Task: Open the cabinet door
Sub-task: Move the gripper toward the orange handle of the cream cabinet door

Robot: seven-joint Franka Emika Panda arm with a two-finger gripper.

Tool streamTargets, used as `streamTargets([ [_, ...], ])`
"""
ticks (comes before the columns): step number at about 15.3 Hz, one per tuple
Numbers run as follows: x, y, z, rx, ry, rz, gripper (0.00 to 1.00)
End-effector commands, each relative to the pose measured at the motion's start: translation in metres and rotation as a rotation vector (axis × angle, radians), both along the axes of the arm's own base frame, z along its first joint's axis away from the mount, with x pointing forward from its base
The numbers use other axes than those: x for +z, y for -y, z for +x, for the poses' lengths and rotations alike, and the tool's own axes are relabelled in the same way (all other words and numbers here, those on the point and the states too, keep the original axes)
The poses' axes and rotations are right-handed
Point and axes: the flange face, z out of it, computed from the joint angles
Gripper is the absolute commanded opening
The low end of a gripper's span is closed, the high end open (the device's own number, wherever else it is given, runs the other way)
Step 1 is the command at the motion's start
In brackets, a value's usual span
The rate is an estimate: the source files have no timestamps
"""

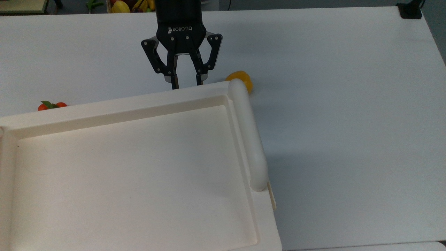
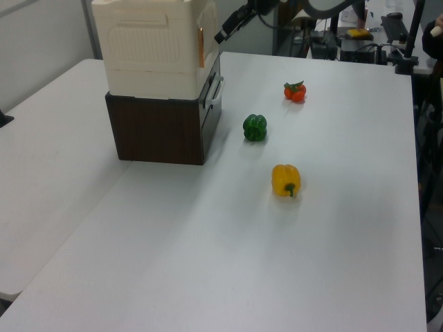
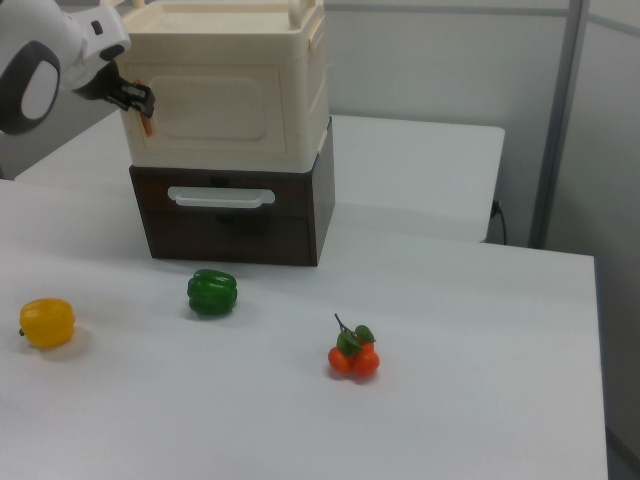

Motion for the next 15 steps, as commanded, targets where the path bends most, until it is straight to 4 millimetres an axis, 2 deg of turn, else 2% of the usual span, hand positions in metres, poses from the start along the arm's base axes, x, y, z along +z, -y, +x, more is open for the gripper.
streamTargets([
  [1, -0.001, -0.003, 0.008, -0.008, 0.064, 0.019, 0.45],
  [11, -0.013, -0.025, 0.019, 0.057, 0.096, -0.019, 0.45],
  [15, -0.015, -0.024, 0.026, 0.069, 0.163, -0.045, 0.36],
])
